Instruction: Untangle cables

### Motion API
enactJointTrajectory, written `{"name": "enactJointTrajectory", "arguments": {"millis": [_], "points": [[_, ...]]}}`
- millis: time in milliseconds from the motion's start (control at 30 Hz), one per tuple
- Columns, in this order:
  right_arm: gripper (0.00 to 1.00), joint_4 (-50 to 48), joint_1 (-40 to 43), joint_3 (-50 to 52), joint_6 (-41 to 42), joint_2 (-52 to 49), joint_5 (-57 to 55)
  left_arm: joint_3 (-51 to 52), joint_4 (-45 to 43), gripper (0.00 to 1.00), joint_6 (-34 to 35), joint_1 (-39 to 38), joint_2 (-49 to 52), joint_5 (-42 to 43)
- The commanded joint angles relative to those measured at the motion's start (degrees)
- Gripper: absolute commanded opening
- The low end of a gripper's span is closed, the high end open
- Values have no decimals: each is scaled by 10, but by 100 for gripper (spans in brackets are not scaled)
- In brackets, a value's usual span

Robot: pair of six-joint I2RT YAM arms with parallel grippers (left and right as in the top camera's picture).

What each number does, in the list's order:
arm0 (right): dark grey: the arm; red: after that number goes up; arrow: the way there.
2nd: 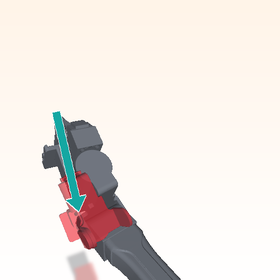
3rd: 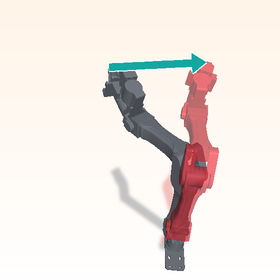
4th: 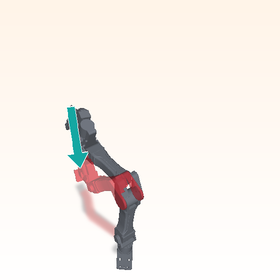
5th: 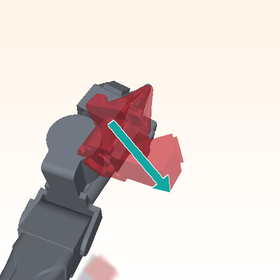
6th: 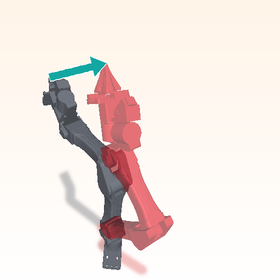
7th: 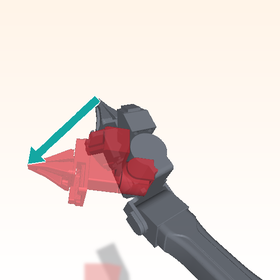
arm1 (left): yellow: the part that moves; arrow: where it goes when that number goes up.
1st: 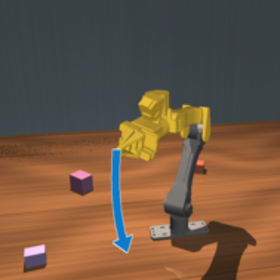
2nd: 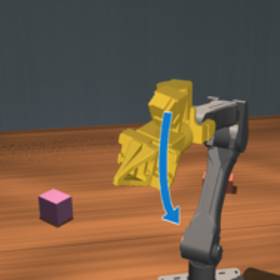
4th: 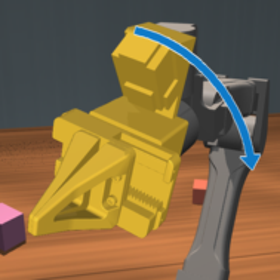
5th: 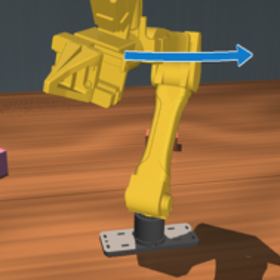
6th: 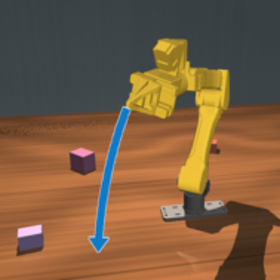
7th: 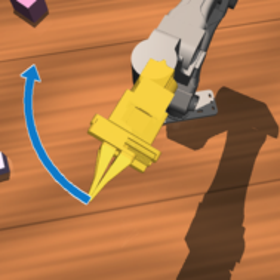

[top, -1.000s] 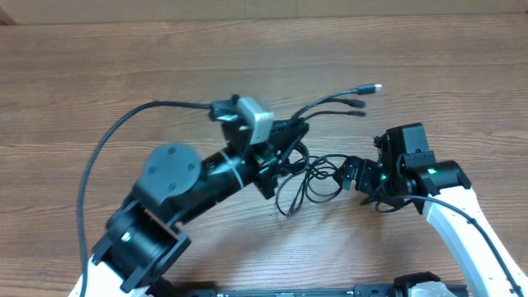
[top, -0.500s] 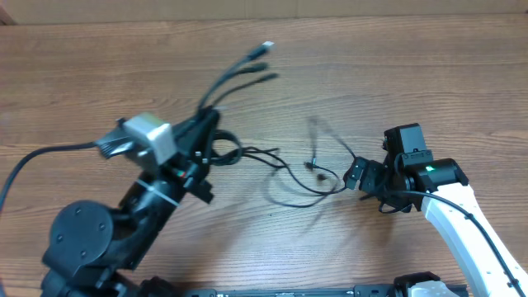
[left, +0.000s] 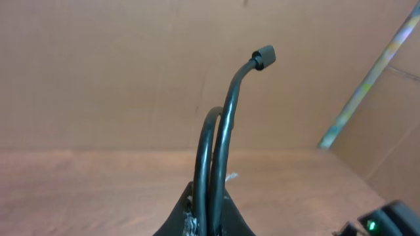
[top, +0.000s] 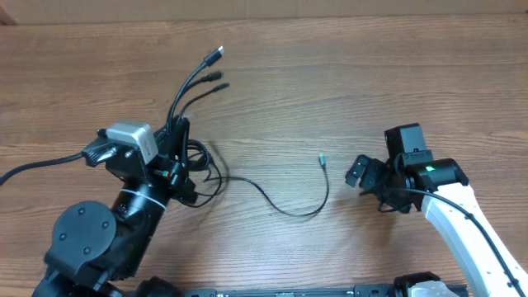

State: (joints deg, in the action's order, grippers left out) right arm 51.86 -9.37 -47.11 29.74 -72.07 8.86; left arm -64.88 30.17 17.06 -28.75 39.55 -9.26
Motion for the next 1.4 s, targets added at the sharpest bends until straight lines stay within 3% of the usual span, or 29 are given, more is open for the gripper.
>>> {"name": "enactJointTrajectory", "arguments": {"millis": [0,167,467,800,1033,1367], "points": [[100,-37,0,-2,-134,11,150,-13,16,4,28,3,3,4],[100,-93,0,-2,-226,68,324,-13,41,4,96,3,38,38],[100,-141,0,-2,-216,170,492,-13,10,4,321,3,163,130],[98,-168,0,-2,-376,191,543,-13,-28,4,500,2,258,283],[96,-211,0,-2,-407,191,542,-13,-32,4,544,2,306,377],[95,-220,0,-2,-408,191,542,-13,-97,4,599,-52,346,380]]}}
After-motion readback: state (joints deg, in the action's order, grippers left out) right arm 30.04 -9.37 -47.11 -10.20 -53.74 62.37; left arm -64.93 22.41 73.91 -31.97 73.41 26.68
